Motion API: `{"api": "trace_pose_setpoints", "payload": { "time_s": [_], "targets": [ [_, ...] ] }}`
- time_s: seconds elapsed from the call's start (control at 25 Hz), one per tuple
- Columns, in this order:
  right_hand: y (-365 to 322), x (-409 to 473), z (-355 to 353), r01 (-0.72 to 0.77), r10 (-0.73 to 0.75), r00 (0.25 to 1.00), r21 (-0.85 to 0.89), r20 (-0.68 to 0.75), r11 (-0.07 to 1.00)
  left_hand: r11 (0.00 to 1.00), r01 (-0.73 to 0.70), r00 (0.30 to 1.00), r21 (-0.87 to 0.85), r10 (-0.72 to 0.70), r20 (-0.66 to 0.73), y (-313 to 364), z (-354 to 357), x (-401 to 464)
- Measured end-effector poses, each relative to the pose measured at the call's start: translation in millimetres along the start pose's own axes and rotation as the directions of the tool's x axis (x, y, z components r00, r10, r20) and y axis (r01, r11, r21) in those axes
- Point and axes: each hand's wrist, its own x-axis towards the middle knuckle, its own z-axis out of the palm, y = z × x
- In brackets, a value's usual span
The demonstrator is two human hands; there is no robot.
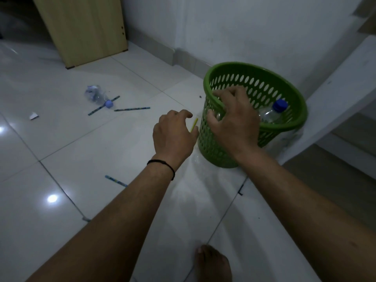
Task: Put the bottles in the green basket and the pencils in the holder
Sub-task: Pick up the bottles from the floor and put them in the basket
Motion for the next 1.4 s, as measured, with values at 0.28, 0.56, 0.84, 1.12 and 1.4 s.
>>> {"api": "trace_pose_setpoints", "payload": {
  "time_s": [0.28, 0.56, 0.84, 1.12, 1.4],
  "targets": [
    [-48.4, -13.5, 53.7, 0.106, -0.102, 0.952, 0.001, 0.288, 0.994, 0.989, 0.138, 0.990, 0.053, -0.137, -0.018, -55.2, -37.7, 3.9],
    [-117.4, -11.4, 82.2, 0.142, -0.128, 0.860, 0.008, 0.494, 0.990, 0.935, 0.351, 0.936, 0.046, -0.350, -0.045, -125.1, -106.2, -13.6],
    [-169.6, 26.1, 90.9, 0.128, -0.143, 0.833, 0.065, 0.535, 0.990, 0.922, 0.354, 0.935, 0.156, -0.353, -0.033, -150.4, -157.7, -4.9],
    [-152.9, 48.6, 166.3, -0.042, 0.016, 0.826, 0.034, 0.563, 0.999, 0.875, 0.379, 0.918, 0.300, -0.396, -0.005, -176.0, -128.4, 39.2],
    [-165.1, 97.2, 282.7, -0.140, 0.072, 0.842, 0.088, 0.535, 0.986, 0.823, 0.458, 0.873, 0.337, -0.487, 0.000, -222.6, -74.6, 106.3]
  ]
}}
